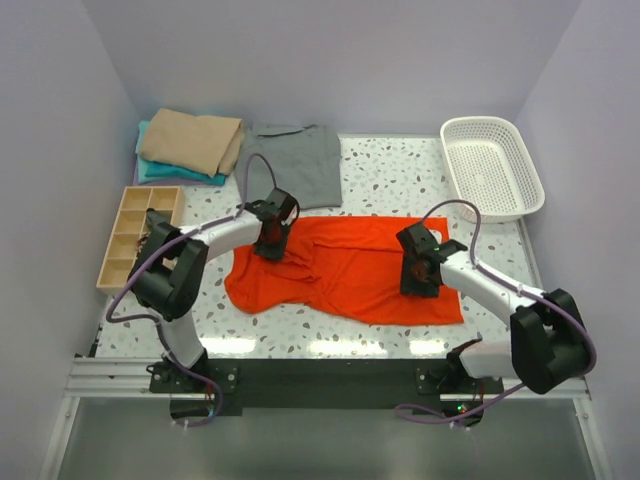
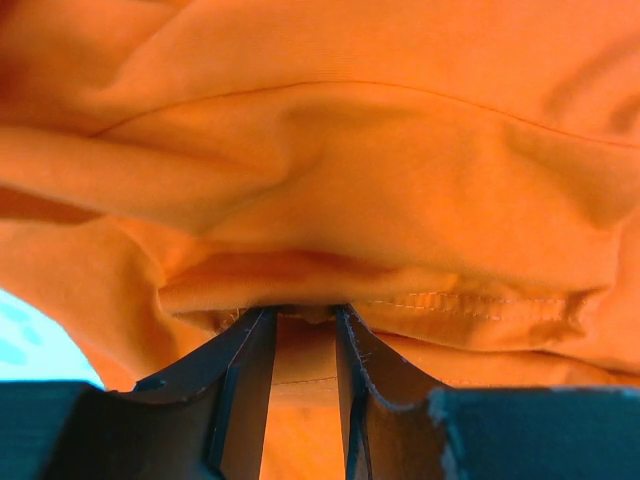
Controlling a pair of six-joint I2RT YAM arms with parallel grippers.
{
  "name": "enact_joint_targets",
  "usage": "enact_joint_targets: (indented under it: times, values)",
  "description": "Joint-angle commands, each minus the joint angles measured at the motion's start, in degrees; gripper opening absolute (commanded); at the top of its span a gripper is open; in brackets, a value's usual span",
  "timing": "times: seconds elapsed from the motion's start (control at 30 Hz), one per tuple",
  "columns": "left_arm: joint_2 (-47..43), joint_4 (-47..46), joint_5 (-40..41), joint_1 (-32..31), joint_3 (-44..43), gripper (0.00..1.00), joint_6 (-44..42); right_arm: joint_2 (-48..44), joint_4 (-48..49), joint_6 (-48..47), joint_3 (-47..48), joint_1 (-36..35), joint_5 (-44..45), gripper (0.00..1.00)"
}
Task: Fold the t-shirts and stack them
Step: Fold the tshirt
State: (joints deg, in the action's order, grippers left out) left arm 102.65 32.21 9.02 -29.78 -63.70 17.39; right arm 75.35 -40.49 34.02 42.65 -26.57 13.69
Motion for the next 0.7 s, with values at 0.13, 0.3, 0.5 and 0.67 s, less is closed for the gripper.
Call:
enact_joint_targets:
  times: [0.13,0.3,0.5,0.67]
  values:
    - [3.7,0.0,10.9,1.6,-8.8,0.34,-3.9,-9.2,-6.9,6.8,-2.8,0.3,-0.8,0.46]
    - [1.7,0.0,9.9,1.6,-8.6,0.38,-4.2,-17.1,-13.1,11.1,-3.3,0.3,0.5,0.47]
    - [-4.6,3.0,7.1,1.5,-9.6,0.44,-4.9,-23.5,-19.5,18.5,-4.7,0.3,4.5,0.48]
    - [-12.2,0.1,-4.8,1.3,-5.2,0.47,-5.5,-26.1,-15.6,23.8,-10.3,0.1,3.0,0.48]
